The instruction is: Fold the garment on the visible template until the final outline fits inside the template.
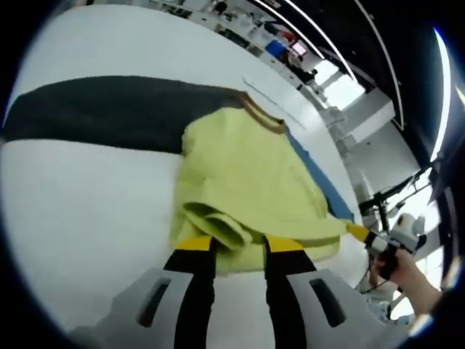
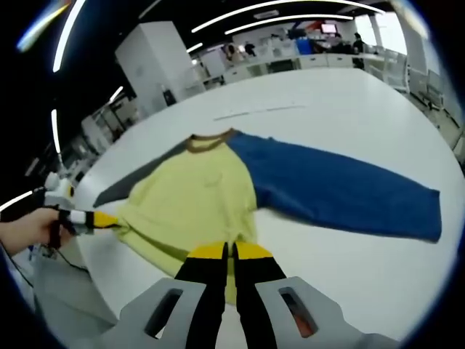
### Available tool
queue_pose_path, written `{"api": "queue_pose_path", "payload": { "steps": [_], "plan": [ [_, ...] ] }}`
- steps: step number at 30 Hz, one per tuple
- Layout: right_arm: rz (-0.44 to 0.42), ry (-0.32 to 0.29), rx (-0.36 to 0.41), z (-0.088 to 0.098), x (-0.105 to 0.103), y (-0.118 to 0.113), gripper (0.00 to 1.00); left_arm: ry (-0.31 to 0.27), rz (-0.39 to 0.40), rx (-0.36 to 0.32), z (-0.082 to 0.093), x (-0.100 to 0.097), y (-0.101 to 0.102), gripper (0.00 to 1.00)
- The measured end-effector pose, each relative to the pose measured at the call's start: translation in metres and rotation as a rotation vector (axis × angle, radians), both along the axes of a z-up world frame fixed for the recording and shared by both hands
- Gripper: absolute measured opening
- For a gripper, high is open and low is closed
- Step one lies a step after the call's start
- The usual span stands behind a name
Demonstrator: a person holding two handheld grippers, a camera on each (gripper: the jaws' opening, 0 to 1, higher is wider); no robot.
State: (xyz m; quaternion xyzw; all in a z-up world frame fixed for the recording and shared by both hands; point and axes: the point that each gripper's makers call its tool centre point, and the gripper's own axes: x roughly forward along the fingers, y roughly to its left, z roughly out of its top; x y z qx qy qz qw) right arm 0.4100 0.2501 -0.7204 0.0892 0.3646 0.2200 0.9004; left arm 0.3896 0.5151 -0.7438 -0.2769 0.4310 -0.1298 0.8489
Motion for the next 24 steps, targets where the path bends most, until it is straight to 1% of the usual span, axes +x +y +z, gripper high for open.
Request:
{"api": "queue_pose_path", "payload": {
  "steps": [10,16,17,19,21,24],
  "plan": [
    [-0.006,-0.002,0.003,0.002,-0.001,-0.001,0.04,-0.008,0.013,0.002,-0.003,0.002,0.0,0.04],
    [-0.007,-0.003,0.001,0.003,-0.001,-0.002,0.04,-0.022,0.026,-0.005,0.0,0.003,0.004,0.01],
    [-0.007,-0.004,0.001,0.003,-0.001,-0.002,0.04,-0.03,0.042,-0.018,0.003,0.005,0.005,0.01],
    [-0.007,-0.006,0.001,0.004,-0.001,-0.002,0.04,-0.035,0.051,-0.026,0.005,0.006,0.006,0.0],
    [-0.007,-0.008,0.001,0.004,-0.001,-0.001,0.04,-0.045,0.045,-0.022,0.007,0.006,0.006,0.0],
    [-0.008,-0.014,0.001,0.007,-0.002,-0.001,0.04,-0.07,0.018,0.009,0.012,0.006,0.008,0.0]
  ]
}}
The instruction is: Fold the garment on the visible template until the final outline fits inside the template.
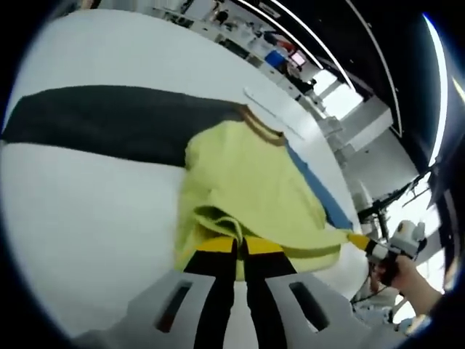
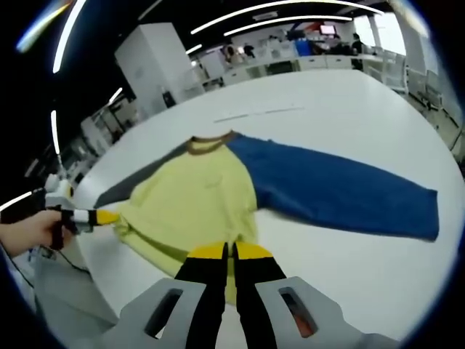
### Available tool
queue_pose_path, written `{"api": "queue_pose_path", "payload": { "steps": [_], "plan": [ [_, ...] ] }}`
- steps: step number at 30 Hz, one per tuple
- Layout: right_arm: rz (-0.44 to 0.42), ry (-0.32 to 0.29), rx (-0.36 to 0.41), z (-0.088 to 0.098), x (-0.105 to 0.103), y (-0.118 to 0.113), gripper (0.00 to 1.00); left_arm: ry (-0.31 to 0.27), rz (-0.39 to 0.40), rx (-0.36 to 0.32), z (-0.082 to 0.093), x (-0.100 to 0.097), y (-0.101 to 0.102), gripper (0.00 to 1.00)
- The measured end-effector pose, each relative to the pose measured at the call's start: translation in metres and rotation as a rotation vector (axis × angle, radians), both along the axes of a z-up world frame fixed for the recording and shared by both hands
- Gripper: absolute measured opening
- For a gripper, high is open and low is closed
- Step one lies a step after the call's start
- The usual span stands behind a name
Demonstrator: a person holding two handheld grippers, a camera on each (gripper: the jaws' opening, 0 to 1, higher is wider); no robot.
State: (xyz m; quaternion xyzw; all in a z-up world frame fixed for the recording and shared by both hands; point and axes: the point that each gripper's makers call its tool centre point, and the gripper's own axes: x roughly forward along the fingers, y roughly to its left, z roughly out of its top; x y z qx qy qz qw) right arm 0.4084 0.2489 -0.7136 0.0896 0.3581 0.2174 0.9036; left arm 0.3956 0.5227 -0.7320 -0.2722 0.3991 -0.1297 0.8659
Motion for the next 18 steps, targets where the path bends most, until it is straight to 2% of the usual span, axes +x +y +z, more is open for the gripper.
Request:
{"api": "queue_pose_path", "payload": {
  "steps": [5,7,18],
  "plan": [
    [-0.001,-0.012,0.001,0.005,-0.001,0.0,0.04,-0.02,-0.004,0.01,0.003,-0.001,0.006,0.0],
    [0.001,-0.025,-0.002,0.01,-0.004,0.0,0.04,-0.024,0.016,-0.014,0.007,-0.004,0.012,0.0],
    [-0.019,-0.064,0.017,0.029,-0.009,-0.004,0.04,-0.078,0.006,0.018,0.026,-0.006,0.031,0.0]
  ]
}}
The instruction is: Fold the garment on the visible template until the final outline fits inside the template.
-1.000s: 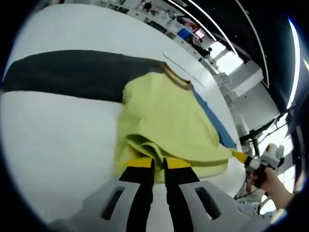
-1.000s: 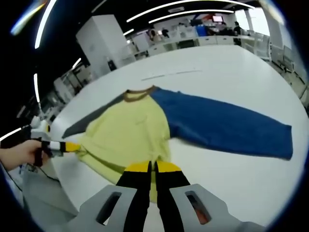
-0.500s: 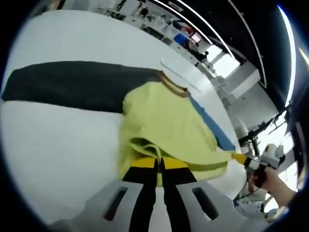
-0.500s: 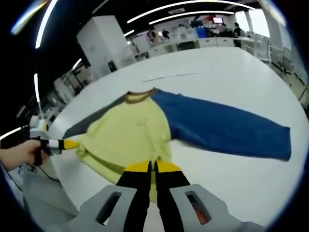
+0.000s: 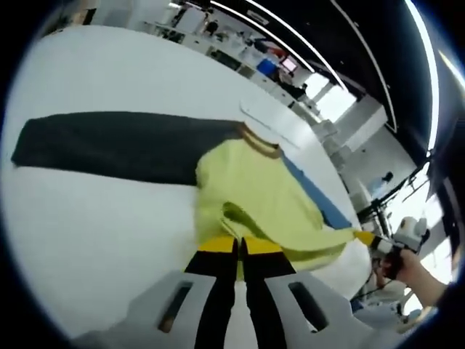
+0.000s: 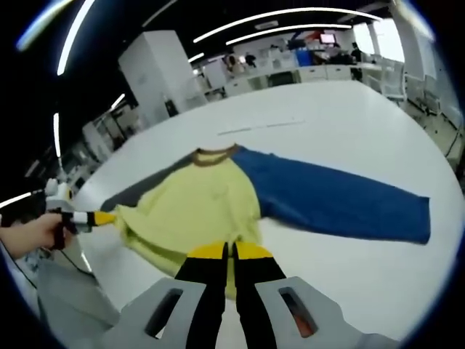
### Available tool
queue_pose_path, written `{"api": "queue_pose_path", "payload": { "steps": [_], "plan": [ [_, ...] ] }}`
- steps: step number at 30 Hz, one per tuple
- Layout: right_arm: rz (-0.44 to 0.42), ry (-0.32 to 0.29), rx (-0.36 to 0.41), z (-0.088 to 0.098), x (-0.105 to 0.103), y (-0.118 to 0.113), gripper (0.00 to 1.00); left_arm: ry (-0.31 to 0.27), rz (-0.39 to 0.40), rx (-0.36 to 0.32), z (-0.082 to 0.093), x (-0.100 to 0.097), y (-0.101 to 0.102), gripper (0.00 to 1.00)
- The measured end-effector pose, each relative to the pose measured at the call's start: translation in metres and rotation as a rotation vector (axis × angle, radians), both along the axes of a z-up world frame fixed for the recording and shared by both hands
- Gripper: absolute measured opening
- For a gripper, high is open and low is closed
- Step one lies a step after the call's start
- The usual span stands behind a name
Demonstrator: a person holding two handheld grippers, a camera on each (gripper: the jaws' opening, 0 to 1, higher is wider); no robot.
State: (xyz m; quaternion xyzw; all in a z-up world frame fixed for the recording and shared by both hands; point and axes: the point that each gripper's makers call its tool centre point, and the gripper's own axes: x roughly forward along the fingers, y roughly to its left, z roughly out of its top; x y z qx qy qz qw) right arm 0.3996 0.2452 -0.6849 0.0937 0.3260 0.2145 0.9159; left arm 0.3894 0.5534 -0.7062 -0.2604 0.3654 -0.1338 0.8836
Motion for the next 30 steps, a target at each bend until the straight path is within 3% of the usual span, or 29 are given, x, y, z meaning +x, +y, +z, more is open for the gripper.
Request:
{"api": "queue_pose_path", "payload": {
  "steps": [6,11,17,23,27,30],
  "plan": [
    [-0.01,-0.029,0.011,0.014,-0.003,-0.002,0.04,-0.033,-0.011,0.02,0.013,-0.004,0.012,0.0],
    [-0.01,-0.058,0.015,0.026,-0.002,-0.002,0.04,-0.053,-0.006,-0.01,0.024,-0.006,0.015,0.0],
    [-0.016,-0.112,0.037,0.053,0.002,-0.004,0.04,-0.108,-0.015,-0.01,0.049,-0.002,0.02,0.0],
    [-0.01,-0.173,0.046,0.082,0.011,-0.004,0.04,-0.179,-0.032,0.032,0.078,0.008,0.028,0.0],
    [-0.002,-0.203,0.045,0.096,0.018,-0.002,0.04,-0.24,-0.083,0.123,0.1,0.013,0.031,0.0],
    [-0.002,-0.221,0.054,0.103,0.021,-0.002,0.04,-0.256,-0.076,0.11,0.114,0.018,0.032,0.0]
  ]
}}
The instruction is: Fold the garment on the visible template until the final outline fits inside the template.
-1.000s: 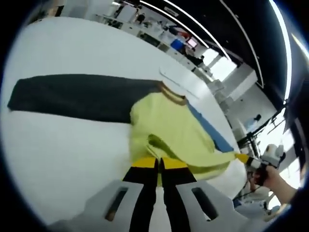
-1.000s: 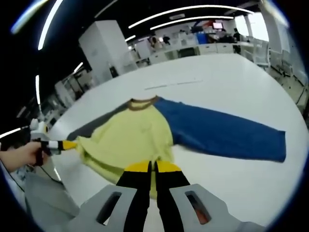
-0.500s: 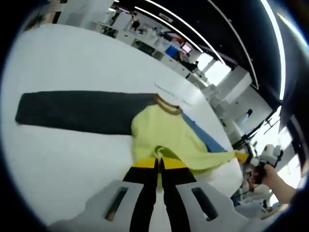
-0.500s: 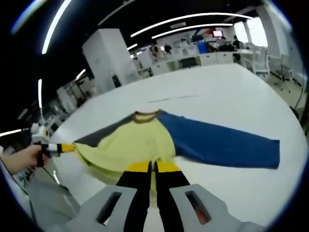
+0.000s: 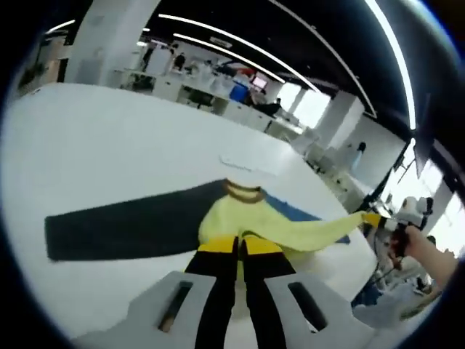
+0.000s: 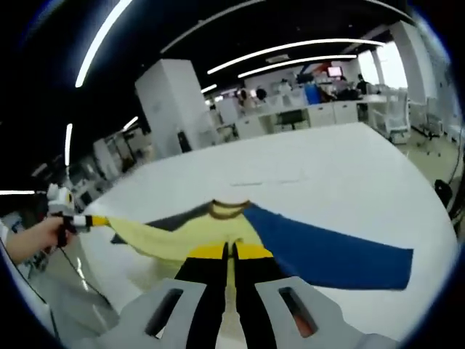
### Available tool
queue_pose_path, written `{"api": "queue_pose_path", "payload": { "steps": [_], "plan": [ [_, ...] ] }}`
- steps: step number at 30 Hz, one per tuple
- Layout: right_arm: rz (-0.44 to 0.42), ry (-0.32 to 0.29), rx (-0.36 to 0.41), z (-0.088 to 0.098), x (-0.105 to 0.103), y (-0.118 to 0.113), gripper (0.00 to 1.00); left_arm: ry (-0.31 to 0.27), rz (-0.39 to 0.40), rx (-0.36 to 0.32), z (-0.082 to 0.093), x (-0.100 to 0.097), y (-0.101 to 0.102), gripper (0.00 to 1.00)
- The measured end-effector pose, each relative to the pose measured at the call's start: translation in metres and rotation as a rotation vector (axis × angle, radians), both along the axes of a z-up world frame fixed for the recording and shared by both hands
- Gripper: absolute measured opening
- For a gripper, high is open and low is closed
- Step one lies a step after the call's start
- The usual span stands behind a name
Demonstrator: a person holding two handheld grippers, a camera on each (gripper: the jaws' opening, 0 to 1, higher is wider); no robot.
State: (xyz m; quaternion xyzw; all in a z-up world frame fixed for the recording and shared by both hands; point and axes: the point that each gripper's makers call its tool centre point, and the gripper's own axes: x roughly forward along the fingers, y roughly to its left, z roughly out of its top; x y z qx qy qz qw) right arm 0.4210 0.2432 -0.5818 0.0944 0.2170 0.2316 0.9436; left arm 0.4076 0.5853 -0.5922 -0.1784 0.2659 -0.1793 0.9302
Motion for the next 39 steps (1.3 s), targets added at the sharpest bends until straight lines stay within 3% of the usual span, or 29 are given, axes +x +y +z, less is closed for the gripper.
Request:
{"api": "queue_pose_path", "payload": {
  "steps": [8,20,39],
  "plan": [
    [0.008,-0.05,0.014,0.025,0.011,0.002,0.03,-0.056,-0.013,0.029,0.027,0.017,0.007,0.0],
    [0.02,-0.108,0.013,0.053,0.026,0.003,0.03,-0.107,-0.034,0.057,0.054,0.033,0.012,0.0],
    [0.041,-0.165,-0.008,0.083,0.033,0.007,0.03,-0.176,-0.089,0.1,0.093,0.056,0.01,0.0]
  ]
}}
